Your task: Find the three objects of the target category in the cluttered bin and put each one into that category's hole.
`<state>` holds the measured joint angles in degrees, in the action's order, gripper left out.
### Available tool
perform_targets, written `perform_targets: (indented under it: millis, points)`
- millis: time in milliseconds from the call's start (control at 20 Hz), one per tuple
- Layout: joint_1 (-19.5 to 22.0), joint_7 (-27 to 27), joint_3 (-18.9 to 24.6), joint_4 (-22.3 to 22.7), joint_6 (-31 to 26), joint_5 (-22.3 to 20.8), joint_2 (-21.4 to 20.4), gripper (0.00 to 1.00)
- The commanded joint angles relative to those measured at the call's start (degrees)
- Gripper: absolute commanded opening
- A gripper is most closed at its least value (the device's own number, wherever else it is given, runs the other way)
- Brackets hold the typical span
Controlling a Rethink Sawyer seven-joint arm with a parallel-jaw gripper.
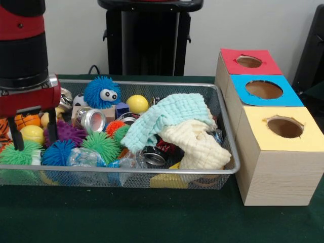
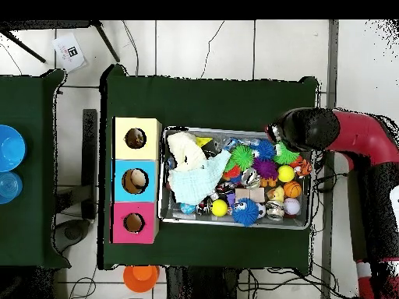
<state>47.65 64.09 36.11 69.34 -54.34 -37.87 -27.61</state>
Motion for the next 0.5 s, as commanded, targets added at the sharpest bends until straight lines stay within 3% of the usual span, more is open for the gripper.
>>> perform_targets:
  millis: [50, 500]
  points:
    - [-2.7, -21.8, -3.5, -5.4, -10.4, -8.7, 3.6, 1.00]
    - [-3.9, -21.3, -5.3, -6.8, -12.6, -11.6, 5.0, 1.00]
